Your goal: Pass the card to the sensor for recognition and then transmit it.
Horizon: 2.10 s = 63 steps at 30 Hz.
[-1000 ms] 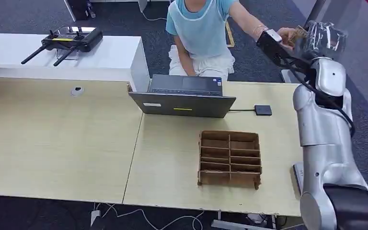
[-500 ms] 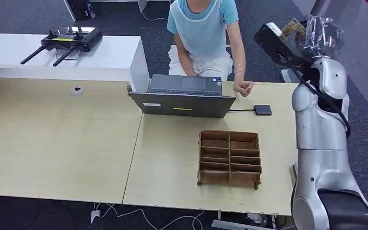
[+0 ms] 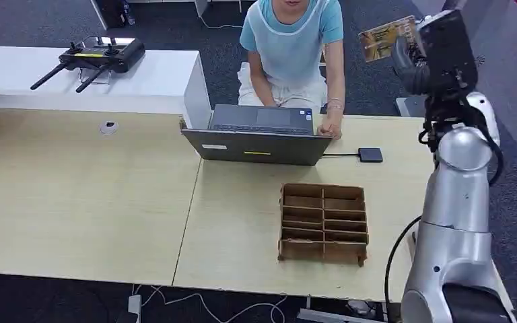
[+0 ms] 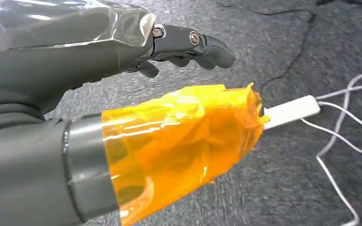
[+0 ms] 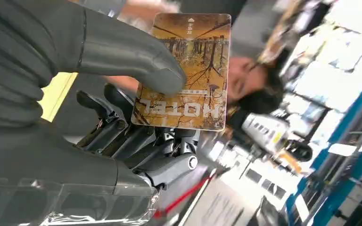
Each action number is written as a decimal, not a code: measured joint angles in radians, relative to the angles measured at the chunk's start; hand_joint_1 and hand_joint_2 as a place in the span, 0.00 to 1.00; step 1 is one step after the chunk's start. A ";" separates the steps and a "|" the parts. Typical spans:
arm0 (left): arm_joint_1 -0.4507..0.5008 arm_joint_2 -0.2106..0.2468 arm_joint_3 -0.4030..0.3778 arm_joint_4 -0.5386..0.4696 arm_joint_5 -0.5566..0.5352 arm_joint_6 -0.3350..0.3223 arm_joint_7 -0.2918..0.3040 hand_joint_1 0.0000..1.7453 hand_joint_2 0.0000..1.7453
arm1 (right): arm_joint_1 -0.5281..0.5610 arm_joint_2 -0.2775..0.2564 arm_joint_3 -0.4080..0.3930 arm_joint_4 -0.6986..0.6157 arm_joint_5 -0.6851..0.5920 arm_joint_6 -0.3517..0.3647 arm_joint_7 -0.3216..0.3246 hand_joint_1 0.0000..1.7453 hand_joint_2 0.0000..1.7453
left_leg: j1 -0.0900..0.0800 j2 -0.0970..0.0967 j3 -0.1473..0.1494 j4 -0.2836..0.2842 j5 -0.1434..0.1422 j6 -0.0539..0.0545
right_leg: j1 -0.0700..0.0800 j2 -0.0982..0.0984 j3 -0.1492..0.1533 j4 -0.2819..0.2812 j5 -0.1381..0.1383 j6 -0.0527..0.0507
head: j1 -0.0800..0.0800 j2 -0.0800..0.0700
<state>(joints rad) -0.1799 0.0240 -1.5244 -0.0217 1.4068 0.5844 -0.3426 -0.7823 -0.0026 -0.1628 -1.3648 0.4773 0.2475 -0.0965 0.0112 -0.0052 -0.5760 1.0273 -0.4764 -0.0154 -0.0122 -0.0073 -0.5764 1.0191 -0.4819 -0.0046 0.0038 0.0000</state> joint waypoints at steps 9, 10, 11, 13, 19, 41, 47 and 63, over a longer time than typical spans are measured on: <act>-0.132 0.076 0.000 0.000 -0.932 0.103 0.593 0.00 0.00 | 0.362 -0.025 0.030 -0.316 -0.103 -0.030 -0.065 1.00 1.00 | 0.001 -0.010 -0.007 0.000 0.004 -0.002 | 0.001 -0.010 -0.003 0.001 0.001 -0.001 | 0.000 0.000; -0.171 0.083 0.000 0.000 -1.028 0.113 0.630 0.00 0.00 | 0.393 -0.024 0.044 -0.346 -0.100 -0.032 -0.066 1.00 1.00 | 0.001 -0.011 -0.007 0.000 0.005 -0.002 | 0.001 -0.011 -0.003 0.003 0.001 -0.001 | 0.000 0.000; -0.204 0.090 0.000 0.001 -1.071 0.116 0.643 0.00 0.00 | 0.415 -0.021 0.052 -0.368 -0.099 -0.034 -0.066 1.00 1.00 | 0.001 -0.011 -0.007 0.000 0.005 -0.003 | 0.001 -0.011 -0.003 0.003 0.002 -0.003 | -0.001 0.000; -0.244 0.097 0.000 0.002 -1.045 0.117 0.652 0.00 0.00 | 0.446 -0.020 0.063 -0.406 -0.090 -0.038 -0.067 1.00 1.00 | 0.000 -0.007 -0.006 -0.001 0.006 -0.004 | 0.001 -0.007 -0.004 0.004 0.002 -0.003 | 0.001 0.000; -0.261 0.097 -0.001 0.003 -1.017 0.118 0.657 0.00 0.00 | 0.484 -0.020 0.069 -0.461 -0.088 -0.042 -0.068 1.00 1.00 | 0.000 -0.004 -0.006 0.000 0.006 -0.004 | 0.000 -0.003 -0.007 0.003 0.004 -0.003 | -0.002 0.000; -0.122 0.182 0.127 0.006 -0.003 0.096 -0.356 0.00 0.00 | 0.948 -0.045 -0.165 -0.697 -0.340 0.061 -0.221 1.00 1.00 | 0.007 0.006 -0.026 0.004 0.005 -0.008 | 0.007 0.006 -0.024 0.004 0.008 -0.010 | -0.002 0.000; -0.009 0.039 0.129 0.005 0.068 -0.030 -0.227 0.00 0.00 | 0.957 -0.043 -0.188 -0.668 -0.335 0.078 -0.237 1.00 1.00 | 0.005 0.011 -0.021 0.005 0.002 -0.003 | 0.006 0.011 -0.022 0.001 0.009 -0.004 | -0.002 0.000; 0.020 -0.004 0.068 0.005 0.111 0.058 -0.071 0.00 0.00 | 0.969 -0.043 -0.194 -0.657 -0.299 0.066 -0.217 1.00 1.00 | 0.005 0.008 -0.021 0.005 0.003 -0.002 | 0.005 0.007 -0.021 0.002 0.008 -0.003 | -0.002 0.000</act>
<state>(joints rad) -0.1599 0.0198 -1.4561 -0.0164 1.5179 0.6420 -0.4134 0.1866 -0.0454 -0.3571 -2.0214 0.1778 0.3136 -0.3139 0.0158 0.0032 -0.5969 1.0322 -0.4734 -0.0176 -0.0069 0.0001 -0.5970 1.0213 -0.4735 -0.0080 0.0023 0.0000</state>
